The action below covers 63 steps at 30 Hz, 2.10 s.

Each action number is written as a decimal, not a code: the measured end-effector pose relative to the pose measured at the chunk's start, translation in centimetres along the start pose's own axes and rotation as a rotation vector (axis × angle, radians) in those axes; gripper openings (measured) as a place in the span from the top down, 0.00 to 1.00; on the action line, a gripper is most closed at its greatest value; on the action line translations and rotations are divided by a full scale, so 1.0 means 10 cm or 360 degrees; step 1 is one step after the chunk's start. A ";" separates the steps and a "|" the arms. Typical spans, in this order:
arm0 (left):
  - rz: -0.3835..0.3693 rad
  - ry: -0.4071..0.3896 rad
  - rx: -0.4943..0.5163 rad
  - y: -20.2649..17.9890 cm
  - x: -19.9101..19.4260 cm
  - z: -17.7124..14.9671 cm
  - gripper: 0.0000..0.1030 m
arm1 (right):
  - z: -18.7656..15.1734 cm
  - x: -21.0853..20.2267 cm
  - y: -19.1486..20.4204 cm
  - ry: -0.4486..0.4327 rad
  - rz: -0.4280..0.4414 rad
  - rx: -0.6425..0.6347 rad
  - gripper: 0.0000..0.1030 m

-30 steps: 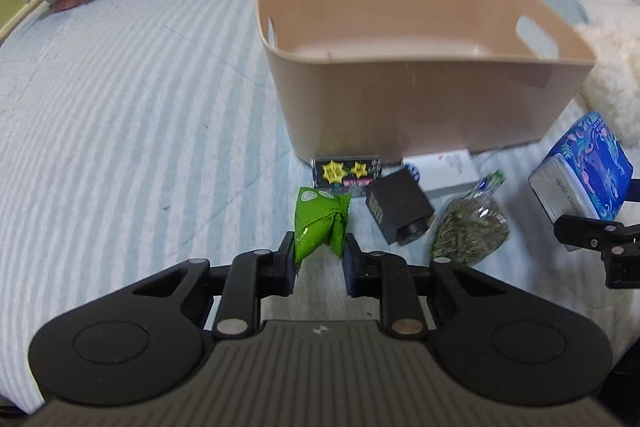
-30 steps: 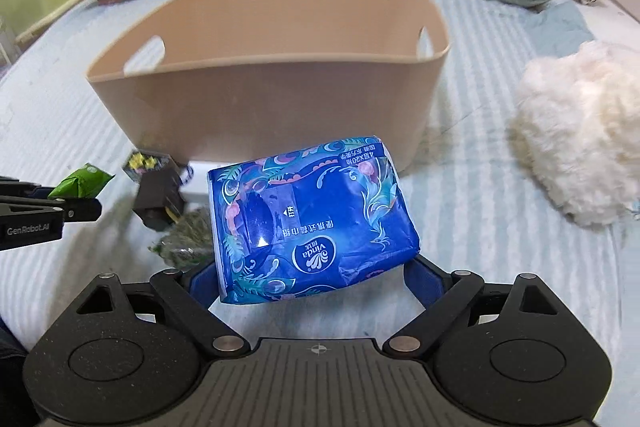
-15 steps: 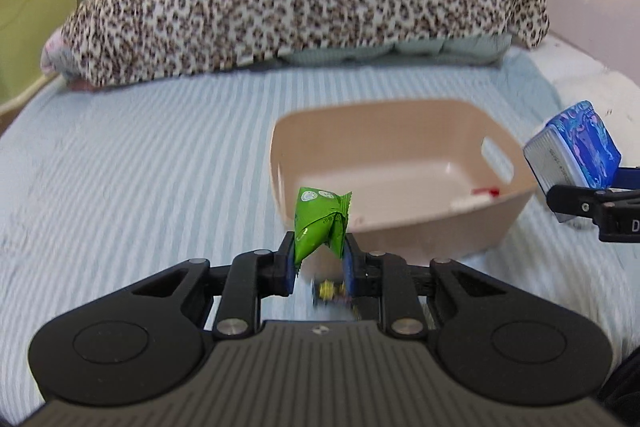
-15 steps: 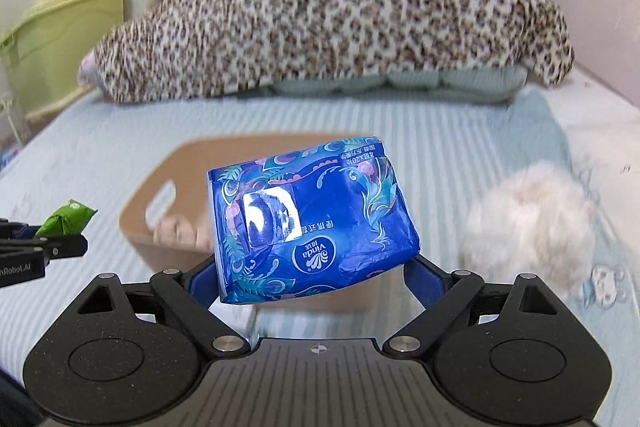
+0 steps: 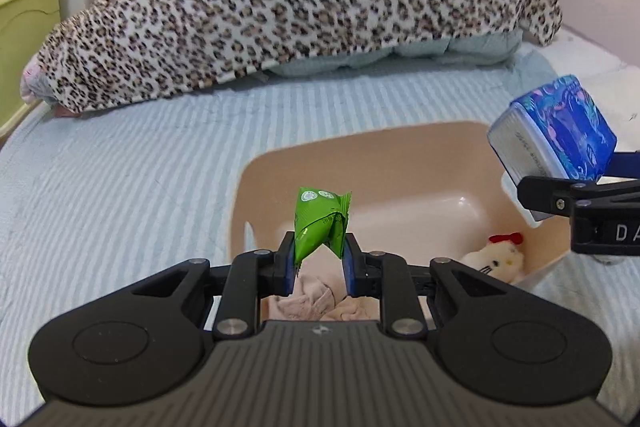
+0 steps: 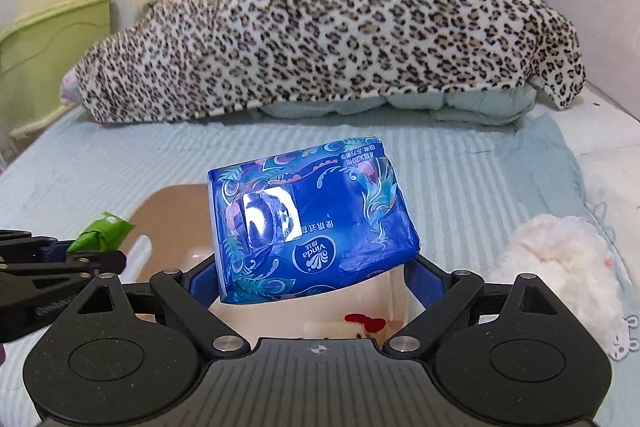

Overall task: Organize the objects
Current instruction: 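Carry the green packet and blue tissue pack over the basket and release both, then grasp the black cube with the left gripper while the right grasps the herb bag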

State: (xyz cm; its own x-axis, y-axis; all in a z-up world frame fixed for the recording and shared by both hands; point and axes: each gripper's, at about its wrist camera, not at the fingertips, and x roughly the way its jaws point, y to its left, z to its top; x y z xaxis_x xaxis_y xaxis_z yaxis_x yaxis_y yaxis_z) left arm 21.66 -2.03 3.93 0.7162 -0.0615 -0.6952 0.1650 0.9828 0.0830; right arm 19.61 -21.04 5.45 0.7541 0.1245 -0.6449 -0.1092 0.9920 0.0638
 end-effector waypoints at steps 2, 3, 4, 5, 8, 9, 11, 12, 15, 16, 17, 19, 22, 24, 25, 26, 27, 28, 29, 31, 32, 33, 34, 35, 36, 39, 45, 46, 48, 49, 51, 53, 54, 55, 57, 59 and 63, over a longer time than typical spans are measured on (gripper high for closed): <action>0.0010 0.0047 0.0010 -0.03 0.20 -0.01 0.76 | 0.00 0.17 0.04 0.0034 -0.0015 -0.0011 0.10; 0.0016 0.0073 0.0014 -0.04 0.30 -0.01 0.76 | 0.00 0.25 0.05 0.0054 -0.0022 -0.0016 0.10; 0.0022 0.0095 0.0016 -0.05 0.38 -0.02 0.76 | 0.00 0.33 0.07 0.0075 -0.0027 -0.0022 0.10; 0.0027 0.0121 0.0019 -0.06 0.47 -0.03 0.76 | -0.02 0.40 0.09 0.0097 -0.0033 -0.0026 0.10; 0.0035 0.0195 0.0015 -0.05 0.68 -0.09 0.76 | -0.10 0.59 0.13 0.0163 -0.0053 -0.0059 0.10; 0.0038 0.0215 0.0015 -0.04 0.73 -0.12 0.76 | -0.13 0.65 0.15 0.0189 -0.0065 -0.0074 0.10; 0.0039 0.0246 0.0019 -0.04 0.78 -0.17 0.75 | -0.20 0.75 0.17 0.0235 -0.0083 -0.0097 0.10; 0.0038 0.0254 0.0019 -0.04 0.79 -0.18 0.75 | -0.23 0.79 0.18 0.0252 -0.0089 -0.0103 0.10; 0.0031 0.0259 0.0016 -0.03 0.76 -0.20 0.69 | -0.29 0.83 0.18 0.0287 -0.0101 -0.0108 0.10; 0.0028 0.0252 0.0008 -0.02 0.72 -0.19 0.68 | -0.30 0.82 0.18 0.0291 -0.0098 -0.0102 0.09; 0.0030 0.0244 -0.0001 -0.01 0.68 -0.17 0.63 | -0.30 0.80 0.18 0.0291 -0.0091 -0.0093 0.08; 0.0033 0.0216 -0.0012 0.01 0.57 -0.13 0.48 | -0.29 0.73 0.18 0.0265 -0.0096 -0.0076 0.06; 0.0042 0.0156 -0.0015 0.04 0.35 -0.08 0.31 | -0.21 0.53 0.17 0.0194 -0.0090 -0.0069 0.03; 0.0061 0.0135 -0.0006 0.05 0.21 -0.08 0.28 | -0.17 0.37 0.17 0.0142 -0.0097 -0.0070 0.00; 0.0069 0.0134 0.0000 0.05 0.15 -0.08 0.28 | -0.16 0.29 0.18 0.0121 -0.0096 -0.0069 0.00; 0.0074 0.0133 0.0004 0.05 0.08 -0.09 0.27 | -0.16 0.22 0.17 0.0107 -0.0094 -0.0066 0.00; 0.0076 0.0127 0.0004 0.06 0.01 -0.11 0.27 | -0.15 0.15 0.17 0.0095 -0.0091 -0.0062 0.00; 0.0078 0.0121 0.0001 0.07 -0.05 -0.13 0.26 | -0.15 0.08 0.17 0.0089 -0.0087 -0.0057 0.00; 0.0077 0.0119 -0.0006 0.08 -0.11 -0.15 0.25 | -0.16 0.02 0.16 0.0086 -0.0082 -0.0054 0.00; 0.0071 0.0121 -0.0022 0.10 -0.21 -0.21 0.23 | -0.19 -0.10 0.16 0.0086 -0.0073 -0.0051 0.00; 0.0067 0.0124 -0.0028 0.11 -0.26 -0.24 0.22 | -0.22 -0.16 0.16 0.0087 -0.0072 -0.0051 0.00; 0.0063 0.0128 -0.0029 0.11 -0.31 -0.29 0.22 | -0.25 -0.20 0.16 0.0089 -0.0072 -0.0050 0.00; 0.0063 0.0131 -0.0025 0.11 -0.34 -0.32 0.22 | -0.28 -0.24 0.16 0.0092 -0.0072 -0.0046 0.00; 0.0066 0.0136 -0.0017 0.11 -0.38 -0.36 0.22 | -0.32 -0.28 0.15 0.0098 -0.0071 -0.0042 0.00; 0.0070 0.0142 -0.0005 0.10 -0.42 -0.41 0.22 | -0.37 -0.31 0.15 0.0109 -0.0068 -0.0039 0.00; 0.0070 0.0169 0.0018 0.08 -0.48 -0.56 0.21 | -0.52 -0.35 0.16 0.0153 -0.0062 -0.0036 0.00; 0.0066 0.0253 0.0029 0.06 -0.48 -0.88 0.21 | -0.82 -0.34 0.19 0.0256 -0.0055 -0.0039 0.00; 0.0066 0.0266 0.0026 0.06 -0.48 -0.92 0.21 | -0.87 -0.33 0.20 0.0274 -0.0054 -0.0038 0.00; 0.0067 0.0298 0.0029 0.05 -0.45 -1.02 0.21 | -0.96 -0.31 0.21 0.0309 -0.0051 -0.0038 0.00; 0.0068 0.0315 0.0030 0.04 -0.43 -1.07 0.21 | -1.01 -0.29 0.21 0.0327 -0.0051 -0.0037 0.00; 0.0067 0.0342 0.0027 0.04 -0.39 -1.14 0.21 | -1.09 -0.25 0.20 0.0364 -0.0048 -0.0032 0.00; 0.0057 0.0371 0.0022 0.04 -0.36 -1.21 0.21 | -1.17 -0.21 0.21 0.0406 -0.0039 -0.0025 0.00; 0.0054 0.0387 0.0021 0.04 -0.34 -1.24 0.21 | -1.21 -0.18 0.21 0.0433 -0.0034 -0.0026 0.00; 0.0052 0.0399 0.0022 0.03 -0.32 -1.27 0.21 | -1.25 -0.15 0.21 0.0455 -0.0031 -0.0030 0.00; 0.0055 0.0424 0.0025 0.03 -0.28 -1.32 0.21 | -1.33 -0.09 0.23 0.0499 -0.0025 -0.0041 0.00; 0.0060 0.0445 0.0018 0.05 -0.23 -1.35 0.21 | -1.41 -0.04 0.26 0.0538 -0.0009 -0.0047 0.00; 0.0053 0.0472 -0.0021 0.08 -0.13 -1.36 0.21 | -1.52 0.07 0.34 0.0597 0.0028 -0.0058 0.00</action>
State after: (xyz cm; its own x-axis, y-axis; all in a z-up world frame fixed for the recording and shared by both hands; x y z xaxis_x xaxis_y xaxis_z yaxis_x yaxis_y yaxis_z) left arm 11.63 1.24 -4.83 0.4914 0.0223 -0.8707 0.1348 0.9857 0.1013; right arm 9.92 -17.88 -6.37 0.4628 0.1179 -0.8786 -0.1479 0.9875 0.0547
